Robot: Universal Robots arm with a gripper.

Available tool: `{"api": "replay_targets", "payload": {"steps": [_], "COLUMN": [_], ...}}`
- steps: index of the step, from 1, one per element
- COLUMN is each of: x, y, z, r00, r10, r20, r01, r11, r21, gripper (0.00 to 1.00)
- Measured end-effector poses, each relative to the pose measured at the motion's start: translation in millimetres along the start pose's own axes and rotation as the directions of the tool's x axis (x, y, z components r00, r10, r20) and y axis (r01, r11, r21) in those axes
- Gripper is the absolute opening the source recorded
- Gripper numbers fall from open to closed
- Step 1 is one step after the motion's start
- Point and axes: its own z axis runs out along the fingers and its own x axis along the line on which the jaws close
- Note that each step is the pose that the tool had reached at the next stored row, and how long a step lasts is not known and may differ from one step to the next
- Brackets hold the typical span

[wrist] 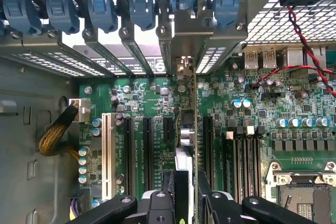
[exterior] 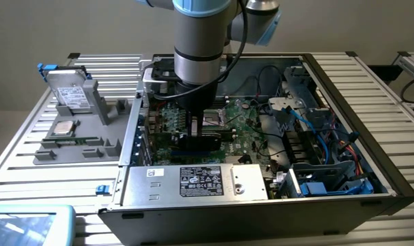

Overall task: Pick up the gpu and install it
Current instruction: 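Insert the gpu into the slot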

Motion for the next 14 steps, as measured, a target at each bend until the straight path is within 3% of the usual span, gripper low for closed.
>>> {"api": "replay_targets", "payload": {"steps": [14], "x": [-1.8], "y": [2.0], "z": [1.7], "r00": [1.0], "r10": [0.0], "r20": [-0.0001], "r01": [0.0], "r11": [1.0], "r21": [0.0004], "gripper": [0.28]}}
